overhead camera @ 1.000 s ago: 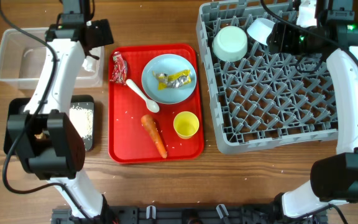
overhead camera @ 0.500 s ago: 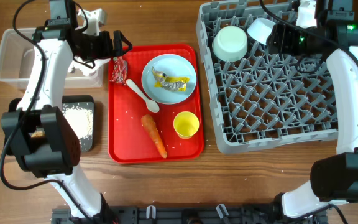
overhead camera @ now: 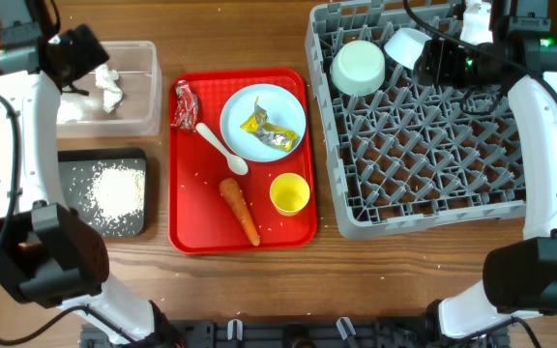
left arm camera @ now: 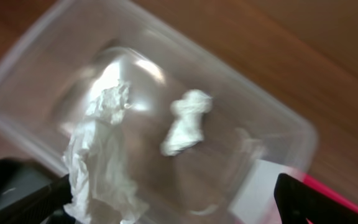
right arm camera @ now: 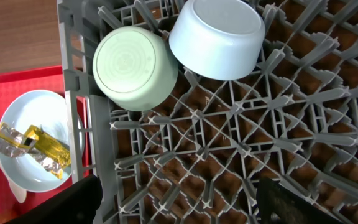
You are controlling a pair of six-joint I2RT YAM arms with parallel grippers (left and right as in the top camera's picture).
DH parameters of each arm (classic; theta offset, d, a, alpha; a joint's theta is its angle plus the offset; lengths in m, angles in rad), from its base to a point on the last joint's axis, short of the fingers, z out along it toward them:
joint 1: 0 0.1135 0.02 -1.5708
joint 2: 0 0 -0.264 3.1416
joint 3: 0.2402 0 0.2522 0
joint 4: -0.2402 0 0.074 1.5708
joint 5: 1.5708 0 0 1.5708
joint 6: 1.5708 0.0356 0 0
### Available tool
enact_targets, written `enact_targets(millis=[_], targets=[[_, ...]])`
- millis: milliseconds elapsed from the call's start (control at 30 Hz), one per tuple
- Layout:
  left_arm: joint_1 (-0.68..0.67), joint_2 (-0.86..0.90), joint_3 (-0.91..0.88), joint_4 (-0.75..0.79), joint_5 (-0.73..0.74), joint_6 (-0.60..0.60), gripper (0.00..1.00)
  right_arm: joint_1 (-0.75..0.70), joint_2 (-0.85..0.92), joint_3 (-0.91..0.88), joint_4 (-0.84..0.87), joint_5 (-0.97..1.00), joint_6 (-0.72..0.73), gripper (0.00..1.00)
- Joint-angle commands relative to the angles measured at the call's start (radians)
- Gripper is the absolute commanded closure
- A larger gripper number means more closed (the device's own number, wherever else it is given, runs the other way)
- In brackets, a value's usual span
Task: Sort waste into correct bins and load items into the dishwasher rack
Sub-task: 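Drop the tissue into the clear plastic bin with left gripper, then move the left gripper back to the blue plate wrappers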
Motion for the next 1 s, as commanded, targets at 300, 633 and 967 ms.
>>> enact_targets(millis=[300,633,967], targets=[[0.003,0.036,0.006,-0.137,0.468,0.574,0.3,0.002,-0.005,0.005,-0.004,0.01,-0.014,0.18],[0.021,0.043,0.006,-0.003,0.09,0.047,0.96,0.002,-0.005,0.005,-0.019,0.011,-0.014,0.18],[-0.393,0.097,0.004,-0.038,0.292,0.271,0.04,0.002,-0.005,0.005,-0.016,0.011,-0.013,0.18]])
